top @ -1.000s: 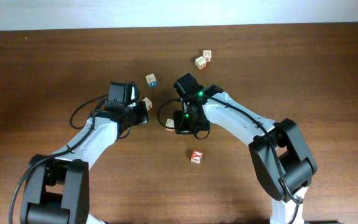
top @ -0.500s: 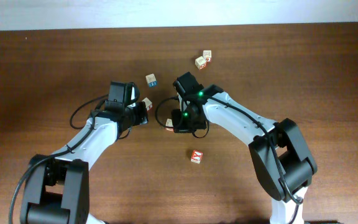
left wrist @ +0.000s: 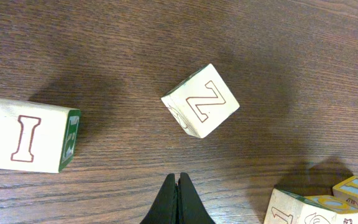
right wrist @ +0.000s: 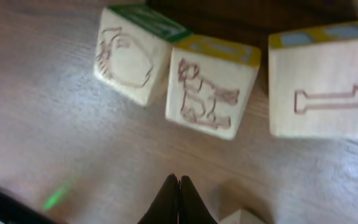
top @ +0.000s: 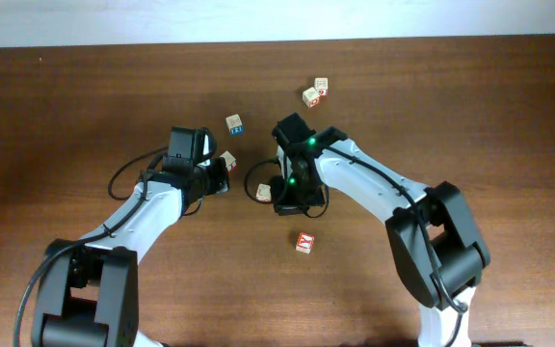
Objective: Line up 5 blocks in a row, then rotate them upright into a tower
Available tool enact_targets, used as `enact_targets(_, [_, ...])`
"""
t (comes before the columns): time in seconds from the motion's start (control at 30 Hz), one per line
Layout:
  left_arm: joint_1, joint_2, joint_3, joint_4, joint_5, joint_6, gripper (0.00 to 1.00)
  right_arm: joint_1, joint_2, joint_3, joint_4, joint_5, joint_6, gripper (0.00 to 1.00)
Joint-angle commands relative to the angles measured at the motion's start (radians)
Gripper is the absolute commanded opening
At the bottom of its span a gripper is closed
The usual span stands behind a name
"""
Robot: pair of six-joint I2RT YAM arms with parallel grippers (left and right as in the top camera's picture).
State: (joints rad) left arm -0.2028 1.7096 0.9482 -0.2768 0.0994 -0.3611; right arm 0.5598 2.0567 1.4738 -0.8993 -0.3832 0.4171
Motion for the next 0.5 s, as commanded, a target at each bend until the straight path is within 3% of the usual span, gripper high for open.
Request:
enact_targets(0.0, [0.005, 0.009, 0.004, 0.0, -0.01, -0.013, 0.0, -0.009, 0.066, 0.015, 0.014, -0.001, 0.011, 0.04])
enact_targets(0.47, [0.005, 0.009, 0.004, 0.0, -0.011, -0.013, 0.0, -0.043, 0.072, 0.019, 0.068, -0.06, -0.011, 0.04])
